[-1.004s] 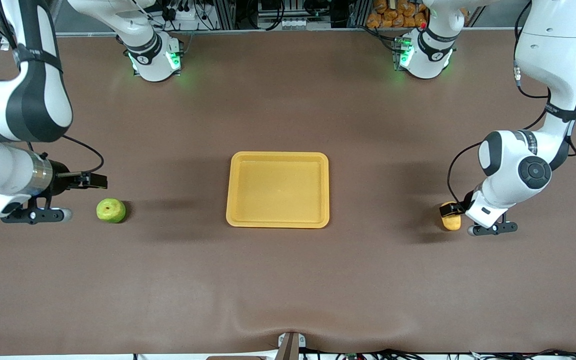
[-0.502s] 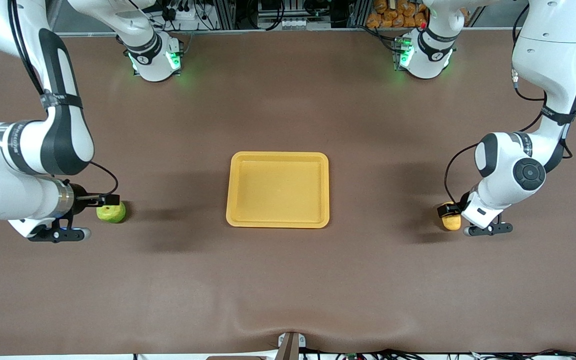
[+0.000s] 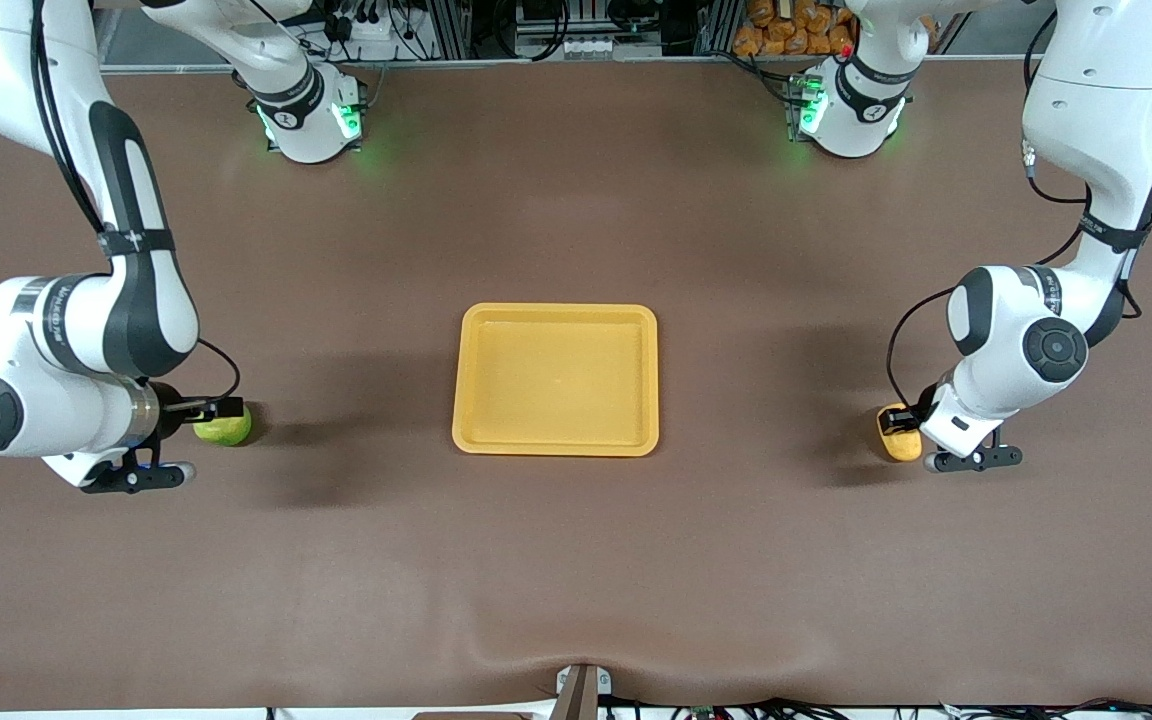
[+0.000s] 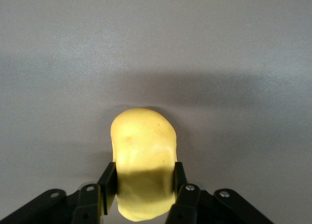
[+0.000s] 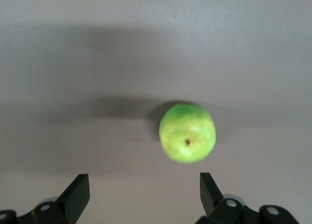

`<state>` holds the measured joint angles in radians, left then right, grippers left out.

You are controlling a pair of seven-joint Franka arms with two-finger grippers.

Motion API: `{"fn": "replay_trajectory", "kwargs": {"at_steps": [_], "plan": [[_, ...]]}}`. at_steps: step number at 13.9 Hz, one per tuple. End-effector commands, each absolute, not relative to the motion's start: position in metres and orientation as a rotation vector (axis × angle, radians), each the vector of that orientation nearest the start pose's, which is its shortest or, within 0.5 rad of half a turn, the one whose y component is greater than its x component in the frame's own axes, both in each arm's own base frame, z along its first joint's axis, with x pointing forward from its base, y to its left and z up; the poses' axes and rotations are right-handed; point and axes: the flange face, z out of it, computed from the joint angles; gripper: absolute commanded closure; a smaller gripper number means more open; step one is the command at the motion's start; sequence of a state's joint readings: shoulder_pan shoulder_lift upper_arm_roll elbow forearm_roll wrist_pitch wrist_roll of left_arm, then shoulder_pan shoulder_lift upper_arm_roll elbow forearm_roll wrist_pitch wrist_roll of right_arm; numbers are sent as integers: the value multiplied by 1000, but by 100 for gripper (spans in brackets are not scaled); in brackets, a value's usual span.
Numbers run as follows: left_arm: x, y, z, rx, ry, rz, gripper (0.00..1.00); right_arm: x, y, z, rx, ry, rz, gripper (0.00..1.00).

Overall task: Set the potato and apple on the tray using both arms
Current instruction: 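Lower both grippers and close them on the potato and apple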

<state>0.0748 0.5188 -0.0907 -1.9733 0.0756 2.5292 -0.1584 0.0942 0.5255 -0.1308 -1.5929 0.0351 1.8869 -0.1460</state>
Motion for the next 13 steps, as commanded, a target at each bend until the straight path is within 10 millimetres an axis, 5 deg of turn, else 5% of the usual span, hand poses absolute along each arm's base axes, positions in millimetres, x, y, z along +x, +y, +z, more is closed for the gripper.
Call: {"fn": "replay_trajectory", "kwargs": {"at_steps": [1,7,13], "plan": [[619,-13,203,-3132,-129,-67,77,655,-27,297,-3128,-294,285,0],[618,-43,227,-3142,-59,-64,99,624,-39,245,-3152,-455,67,0],[611,-100,257,-3171,62,-27,100,613,-49,221,-3152,-486,52,0]]}}
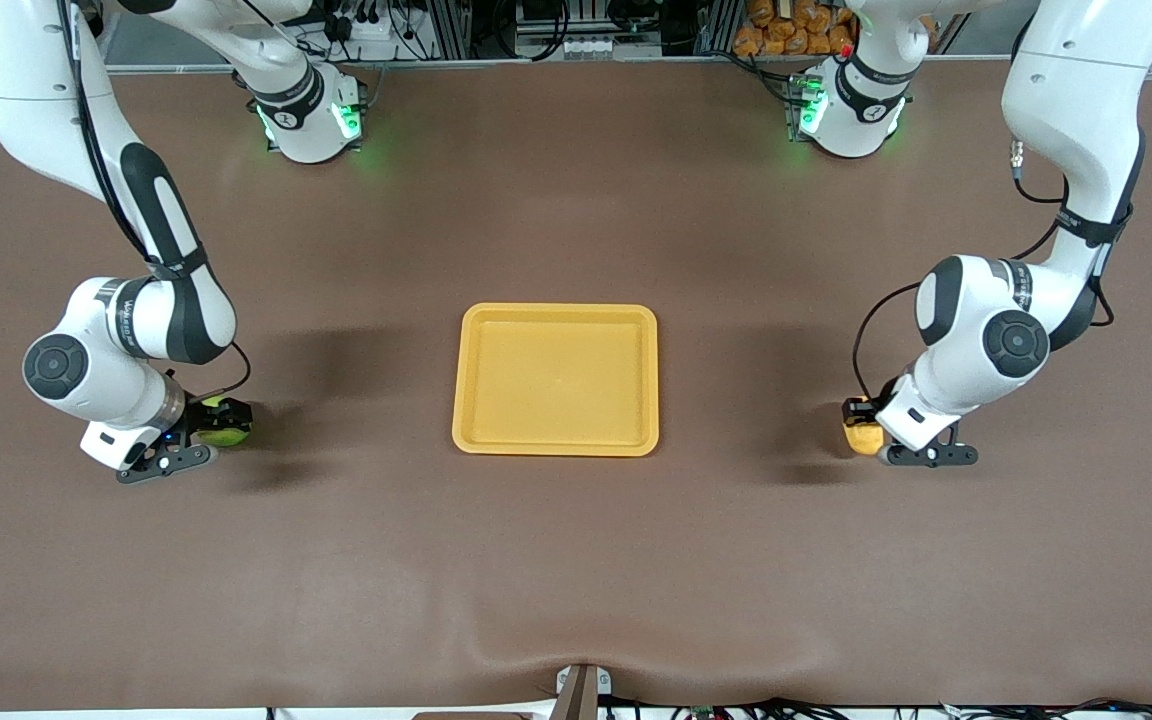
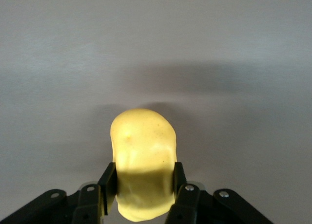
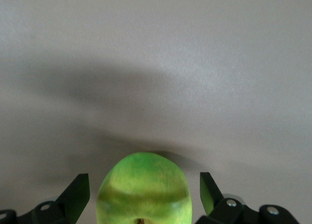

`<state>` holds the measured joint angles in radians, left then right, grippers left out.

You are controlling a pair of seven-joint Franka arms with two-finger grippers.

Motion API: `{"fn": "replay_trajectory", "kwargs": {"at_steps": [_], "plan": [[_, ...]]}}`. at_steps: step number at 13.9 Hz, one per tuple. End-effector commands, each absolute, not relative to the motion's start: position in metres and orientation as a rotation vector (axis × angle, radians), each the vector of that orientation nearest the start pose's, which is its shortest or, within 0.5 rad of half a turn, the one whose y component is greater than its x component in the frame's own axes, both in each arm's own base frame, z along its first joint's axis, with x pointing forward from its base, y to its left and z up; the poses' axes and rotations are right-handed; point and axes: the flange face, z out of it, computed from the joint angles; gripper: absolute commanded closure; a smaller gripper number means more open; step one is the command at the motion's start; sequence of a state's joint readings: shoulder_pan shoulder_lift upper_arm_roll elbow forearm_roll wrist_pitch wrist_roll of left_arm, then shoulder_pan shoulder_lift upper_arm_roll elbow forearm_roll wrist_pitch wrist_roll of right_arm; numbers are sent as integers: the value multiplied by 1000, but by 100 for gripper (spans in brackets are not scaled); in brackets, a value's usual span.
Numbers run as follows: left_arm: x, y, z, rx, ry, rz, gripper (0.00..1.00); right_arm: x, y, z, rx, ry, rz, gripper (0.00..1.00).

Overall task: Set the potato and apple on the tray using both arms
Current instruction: 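Lift the potato with the left gripper and carry it toward the tray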

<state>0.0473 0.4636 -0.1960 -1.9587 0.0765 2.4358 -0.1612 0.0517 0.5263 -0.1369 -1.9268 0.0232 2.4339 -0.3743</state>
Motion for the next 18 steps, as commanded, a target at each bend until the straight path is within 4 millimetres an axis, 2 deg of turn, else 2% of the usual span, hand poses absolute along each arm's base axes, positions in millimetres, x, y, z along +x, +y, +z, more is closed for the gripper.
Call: {"fn": "replay_trajectory", "kwargs": {"at_steps": [1,5,6,7,8,11,14,17,18], "plan": [[610,-110,258,-3177,84,-30,100,613,-47,220,-3150,-490,59,0],[601,-154,268,-3204,196,-41,100,609,-50,217,-3143,-481,112,0],[599,-166,270,-3210,228,-44,100,611,-52,219,-3144,-481,102,18],[600,-177,276,-3211,260,-65,100,611,-53,220,-3144,-483,102,77],[602,-186,281,-3211,280,-76,100,611,-51,220,-3142,-493,102,100],[601,-223,295,-3204,336,-48,100,614,-49,228,-3143,-488,80,100],[591,-271,300,-3216,301,-47,100,624,-35,254,-3136,-489,21,100],[579,-326,301,-3243,215,-52,100,623,7,284,-3096,-582,11,100],[578,-336,298,-3249,204,-47,100,622,22,291,-3080,-644,12,100]]}}
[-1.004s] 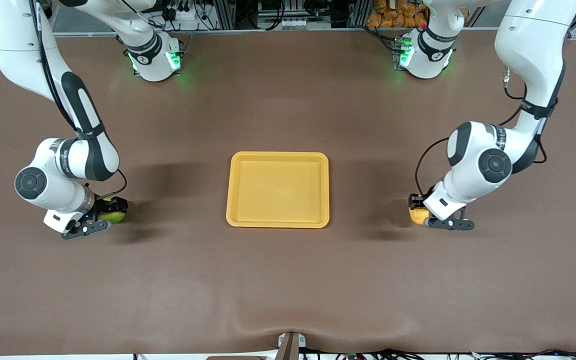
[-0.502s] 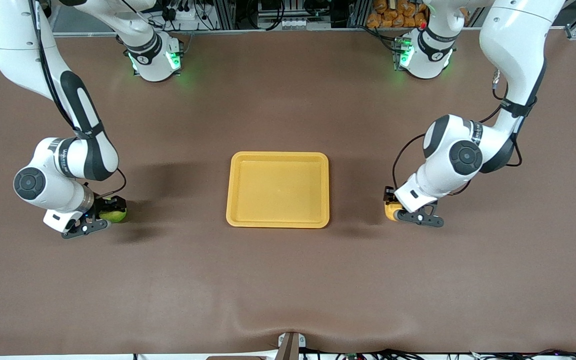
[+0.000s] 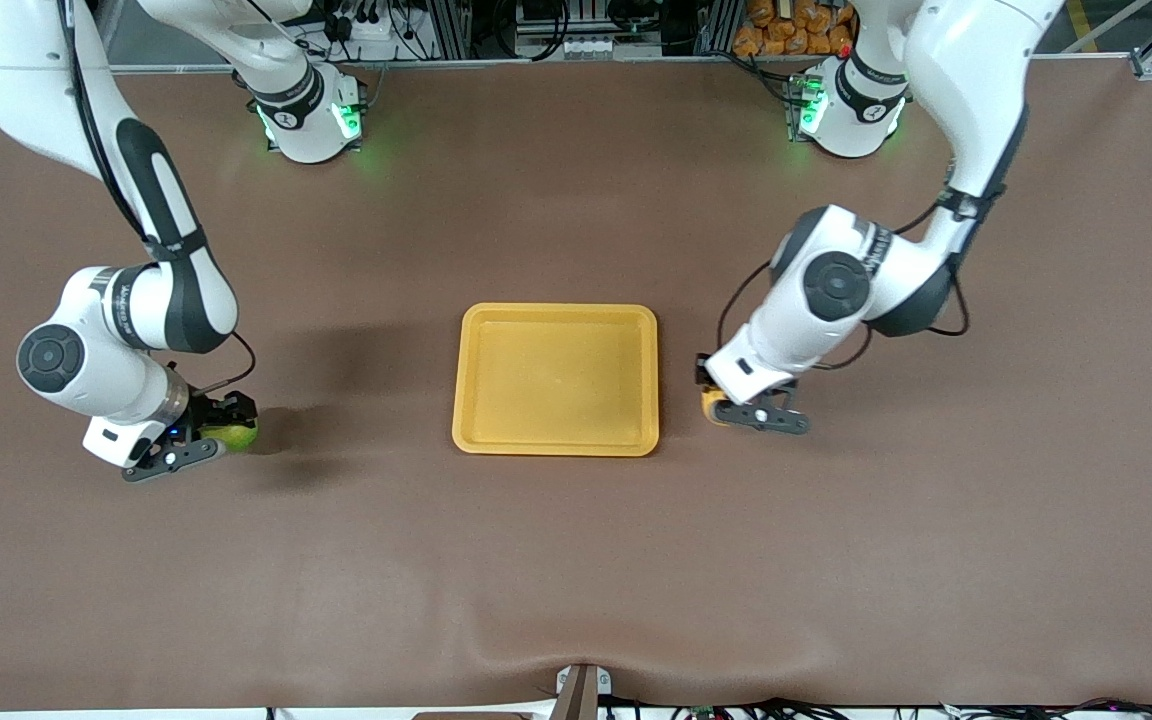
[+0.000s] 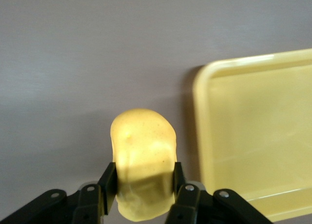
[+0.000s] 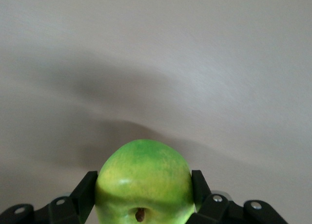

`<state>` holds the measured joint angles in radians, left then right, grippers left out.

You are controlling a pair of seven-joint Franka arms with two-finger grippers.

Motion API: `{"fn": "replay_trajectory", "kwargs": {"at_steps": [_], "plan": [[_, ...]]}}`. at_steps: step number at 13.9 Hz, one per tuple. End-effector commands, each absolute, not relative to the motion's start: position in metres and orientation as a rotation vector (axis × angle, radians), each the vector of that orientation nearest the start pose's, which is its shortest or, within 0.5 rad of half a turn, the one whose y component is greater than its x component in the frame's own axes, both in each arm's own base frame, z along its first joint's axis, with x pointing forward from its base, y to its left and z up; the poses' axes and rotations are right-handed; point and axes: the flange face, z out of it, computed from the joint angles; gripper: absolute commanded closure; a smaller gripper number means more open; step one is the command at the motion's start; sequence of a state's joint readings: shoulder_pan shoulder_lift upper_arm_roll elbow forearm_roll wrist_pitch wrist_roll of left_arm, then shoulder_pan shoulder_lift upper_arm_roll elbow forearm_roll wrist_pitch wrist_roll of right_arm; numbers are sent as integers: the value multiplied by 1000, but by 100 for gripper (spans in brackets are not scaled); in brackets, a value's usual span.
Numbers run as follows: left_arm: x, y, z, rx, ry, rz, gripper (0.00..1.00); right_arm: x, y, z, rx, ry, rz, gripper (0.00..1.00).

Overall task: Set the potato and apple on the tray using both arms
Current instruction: 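Lift the potato with the left gripper and carry it toward the tray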

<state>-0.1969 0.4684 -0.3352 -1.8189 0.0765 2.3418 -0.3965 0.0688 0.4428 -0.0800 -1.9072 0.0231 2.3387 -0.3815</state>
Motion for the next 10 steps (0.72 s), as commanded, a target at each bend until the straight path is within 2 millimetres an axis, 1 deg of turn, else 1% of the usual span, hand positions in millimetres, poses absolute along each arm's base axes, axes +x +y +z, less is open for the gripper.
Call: {"fn": "replay_trajectory", "kwargs": {"at_steps": [1,2,4,5,7,8,9,10], "plan": [[575,-350,296,-3256,189,-44,100,621,43,295,-3062,-715,22,100],[573,-362,294,-3263,155,-41,100,619,57,303,-3054,-748,17,100],[567,-387,290,-3275,88,-33,100,618,79,314,-3040,-805,2,100],[562,-399,283,-3276,65,-19,100,616,91,318,-3030,-842,0,100],[558,-414,277,-3278,46,-12,100,613,112,329,-3010,-907,-3,100],[558,-419,274,-3275,42,-16,100,615,116,334,-3009,-914,-15,100],[556,-425,271,-3270,39,-18,100,616,118,335,-3007,-919,-17,100],[553,-427,264,-3257,34,-12,100,617,121,338,-3007,-919,-27,100]]}}
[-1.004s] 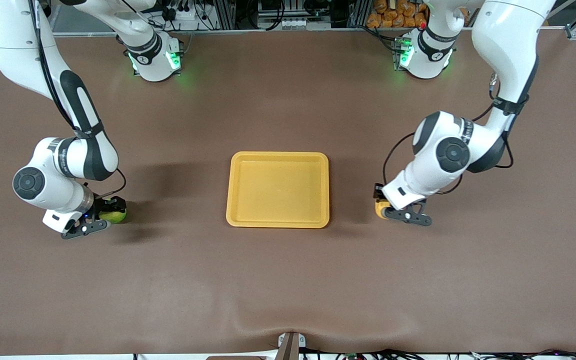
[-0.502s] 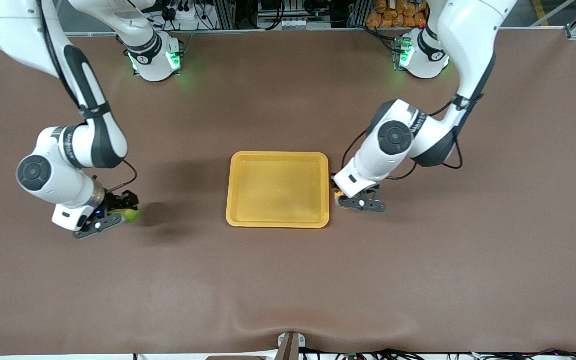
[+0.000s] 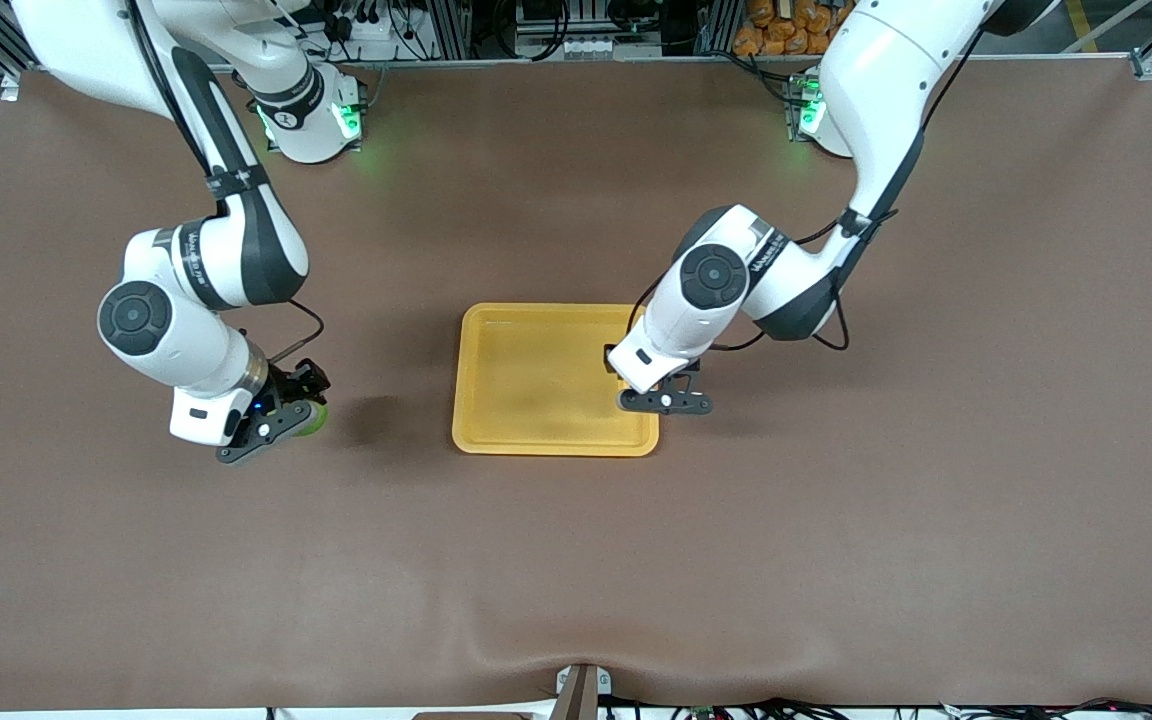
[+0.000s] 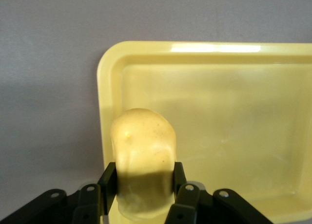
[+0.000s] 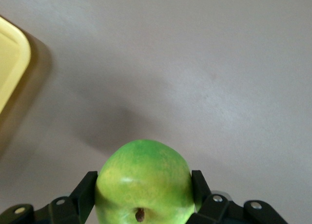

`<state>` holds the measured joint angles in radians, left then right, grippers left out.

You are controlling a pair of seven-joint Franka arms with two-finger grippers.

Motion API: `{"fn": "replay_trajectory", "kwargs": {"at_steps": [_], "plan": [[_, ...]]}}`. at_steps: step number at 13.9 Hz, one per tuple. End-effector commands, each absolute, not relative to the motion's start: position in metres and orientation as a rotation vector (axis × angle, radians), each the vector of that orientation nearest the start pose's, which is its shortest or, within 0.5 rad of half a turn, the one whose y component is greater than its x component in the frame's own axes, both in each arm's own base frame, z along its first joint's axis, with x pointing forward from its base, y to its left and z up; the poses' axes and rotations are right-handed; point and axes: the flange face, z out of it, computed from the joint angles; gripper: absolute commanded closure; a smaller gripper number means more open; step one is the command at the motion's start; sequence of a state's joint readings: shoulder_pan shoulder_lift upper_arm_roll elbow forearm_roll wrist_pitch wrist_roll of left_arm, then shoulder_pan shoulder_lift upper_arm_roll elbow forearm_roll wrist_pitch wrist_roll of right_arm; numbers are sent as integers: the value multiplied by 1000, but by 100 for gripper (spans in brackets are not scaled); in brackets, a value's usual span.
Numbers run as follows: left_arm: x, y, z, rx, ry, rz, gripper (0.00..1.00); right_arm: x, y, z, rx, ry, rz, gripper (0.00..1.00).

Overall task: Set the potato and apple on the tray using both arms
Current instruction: 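Lower the potato onto the tray while the right gripper carries the apple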

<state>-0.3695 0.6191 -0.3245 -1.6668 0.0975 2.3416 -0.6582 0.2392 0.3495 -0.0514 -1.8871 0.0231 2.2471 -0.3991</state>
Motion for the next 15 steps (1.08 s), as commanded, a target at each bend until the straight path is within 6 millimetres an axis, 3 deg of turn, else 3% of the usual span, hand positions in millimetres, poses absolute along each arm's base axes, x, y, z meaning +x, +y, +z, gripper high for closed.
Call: {"fn": "replay_trajectory", "kwargs": {"at_steps": [1,4,10,15], "plan": [[552,-429,260,-3244,44,-23,100,616,129,340,-3001,-927,-32,100],[543,-440,245,-3222,68,-9,100,611,150,343,-2986,-941,5,100],[538,-445,226,-3184,138,-18,100,602,177,342,-2939,-701,32,100],[537,-444,215,-3179,129,4,100,584,233,335,-3002,-403,62,100]]}}
